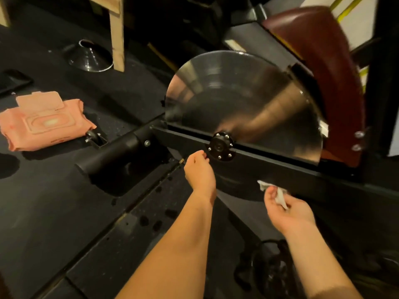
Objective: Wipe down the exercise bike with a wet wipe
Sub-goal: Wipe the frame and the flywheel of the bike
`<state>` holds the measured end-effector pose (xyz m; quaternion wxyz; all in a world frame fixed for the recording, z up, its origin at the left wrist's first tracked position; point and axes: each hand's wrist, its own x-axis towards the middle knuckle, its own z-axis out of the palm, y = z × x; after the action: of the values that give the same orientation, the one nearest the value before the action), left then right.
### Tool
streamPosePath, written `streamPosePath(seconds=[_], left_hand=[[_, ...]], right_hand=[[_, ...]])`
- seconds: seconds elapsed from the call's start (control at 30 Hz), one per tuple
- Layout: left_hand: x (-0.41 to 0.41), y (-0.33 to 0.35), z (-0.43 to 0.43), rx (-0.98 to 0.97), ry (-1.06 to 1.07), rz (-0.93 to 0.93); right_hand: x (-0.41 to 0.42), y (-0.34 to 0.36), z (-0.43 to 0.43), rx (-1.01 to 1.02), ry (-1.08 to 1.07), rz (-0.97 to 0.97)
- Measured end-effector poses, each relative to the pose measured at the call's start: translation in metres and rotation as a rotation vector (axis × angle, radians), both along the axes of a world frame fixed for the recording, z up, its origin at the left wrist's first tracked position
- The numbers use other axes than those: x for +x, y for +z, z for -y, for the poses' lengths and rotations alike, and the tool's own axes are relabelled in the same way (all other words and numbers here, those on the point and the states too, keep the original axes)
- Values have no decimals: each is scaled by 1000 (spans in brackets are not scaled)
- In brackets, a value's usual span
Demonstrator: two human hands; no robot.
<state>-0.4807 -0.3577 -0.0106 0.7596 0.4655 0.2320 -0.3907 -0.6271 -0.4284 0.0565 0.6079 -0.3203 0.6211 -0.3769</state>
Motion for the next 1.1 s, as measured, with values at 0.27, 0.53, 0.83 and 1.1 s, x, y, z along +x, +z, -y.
streamPosePath(seconds=[0.27, 0.53, 0.83, 1.1], left_hand=[[15, 14, 1, -277, -96, -310], [12, 25, 4, -133, -216, -163], [9, 22, 10, 298, -135, 576], [-3, 12, 17, 343, -163, 794]], right_hand=[[-14, 20, -13, 200, -62, 208], [42, 94, -16, -1166, 788, -808], [101, 65, 2, -1665, 1435, -1921], [126, 133, 6, -1969, 856, -1659]])
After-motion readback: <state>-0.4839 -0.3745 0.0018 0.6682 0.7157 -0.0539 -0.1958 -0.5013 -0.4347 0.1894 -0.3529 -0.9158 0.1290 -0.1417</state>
